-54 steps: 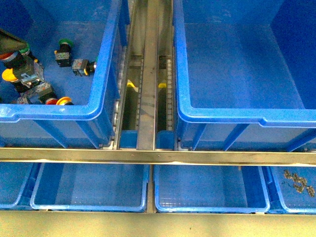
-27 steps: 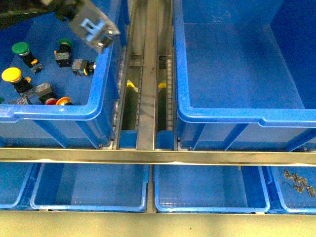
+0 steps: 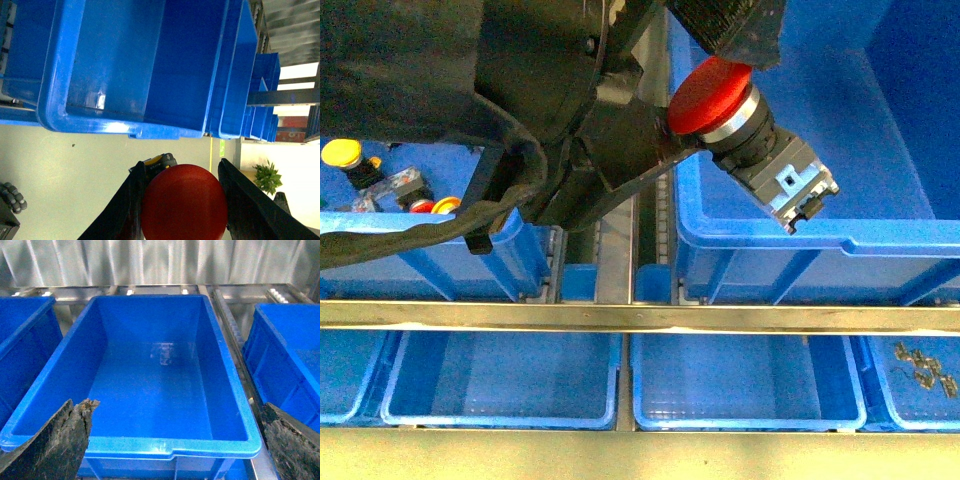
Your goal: Pick red and yellow buttons and place in box
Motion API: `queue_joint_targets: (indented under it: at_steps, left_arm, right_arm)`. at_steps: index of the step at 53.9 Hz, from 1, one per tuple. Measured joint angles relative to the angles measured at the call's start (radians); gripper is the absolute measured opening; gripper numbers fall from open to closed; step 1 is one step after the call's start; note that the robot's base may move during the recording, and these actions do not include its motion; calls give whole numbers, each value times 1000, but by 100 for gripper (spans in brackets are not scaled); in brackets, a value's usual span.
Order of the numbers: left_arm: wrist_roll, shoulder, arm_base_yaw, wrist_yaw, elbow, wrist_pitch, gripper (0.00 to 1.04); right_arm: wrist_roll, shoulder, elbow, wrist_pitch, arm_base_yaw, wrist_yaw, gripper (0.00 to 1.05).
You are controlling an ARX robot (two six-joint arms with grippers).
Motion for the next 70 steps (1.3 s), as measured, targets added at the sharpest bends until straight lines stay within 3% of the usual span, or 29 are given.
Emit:
queue_joint_targets:
  at_steps: [13,45,50,53,55,58,62,70]
  left_arm:
    - [-56,85,18,62,74,-10,34]
    - [-51,251,79,77,262,-69,34]
    - [-51,251,69,82,278,-69,34]
    - [-51,251,66,82,283,-69,34]
    - [-51,251,61,82,288,-69,34]
    - [-51,253,52,83,300,-69,34]
    - [-51,256,44,84,305,-70,34]
    - [-51,257,43,82,305,-74,34]
  right_arm:
    - [0,0,0,0,0,0,99]
    - [1,2,1,-2,2,8,99]
    - [160,200,119,-245,154,365,99]
    - [206,357,182,-231,254,494,99]
    - [211,448,215,-176,307,502,99]
    - [182,607,277,-28,385,435,99]
    - [93,846,360,197,454,264,99]
    - [-22,1044,407,294,500,113,99]
